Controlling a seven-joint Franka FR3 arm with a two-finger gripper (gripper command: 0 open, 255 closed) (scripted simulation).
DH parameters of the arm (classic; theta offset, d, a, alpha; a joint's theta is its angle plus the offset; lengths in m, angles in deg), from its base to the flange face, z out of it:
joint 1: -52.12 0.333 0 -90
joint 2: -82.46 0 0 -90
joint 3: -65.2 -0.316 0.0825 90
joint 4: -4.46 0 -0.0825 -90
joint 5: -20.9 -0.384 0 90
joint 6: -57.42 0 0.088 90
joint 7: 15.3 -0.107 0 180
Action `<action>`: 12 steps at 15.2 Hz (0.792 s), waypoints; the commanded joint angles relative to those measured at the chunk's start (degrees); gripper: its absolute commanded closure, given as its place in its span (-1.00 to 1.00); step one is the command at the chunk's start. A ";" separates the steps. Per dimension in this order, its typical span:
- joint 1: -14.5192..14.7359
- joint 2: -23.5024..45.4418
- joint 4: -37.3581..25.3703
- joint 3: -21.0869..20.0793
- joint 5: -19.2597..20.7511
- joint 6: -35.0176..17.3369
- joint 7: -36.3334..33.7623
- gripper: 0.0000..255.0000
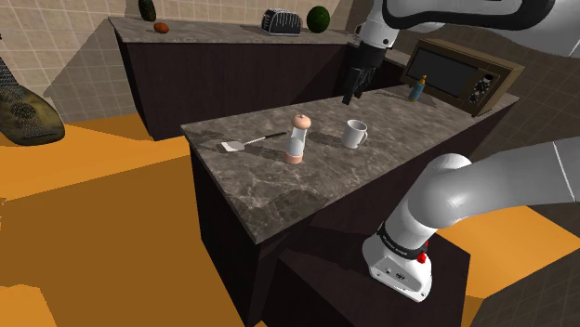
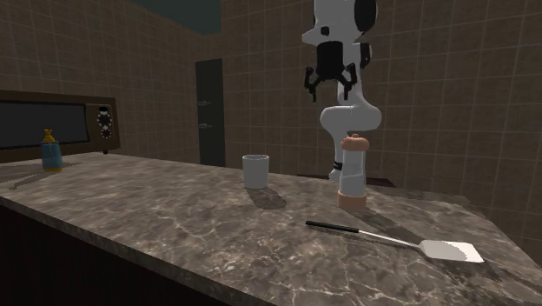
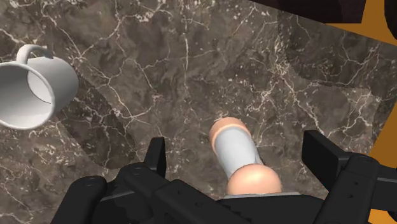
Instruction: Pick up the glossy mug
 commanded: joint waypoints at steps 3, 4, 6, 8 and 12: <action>-1.48 2.82 1.13 5.02 2.55 -4.07 5.49 -1.00; -1.76 3.83 1.26 6.27 3.06 -5.22 6.81 -1.00; -2.24 6.07 1.31 8.80 3.93 -7.57 9.47 -1.00; -2.58 8.64 1.05 11.37 4.55 -9.94 12.19 -1.00; -2.81 14.73 -0.34 16.62 4.80 -14.67 17.95 -1.00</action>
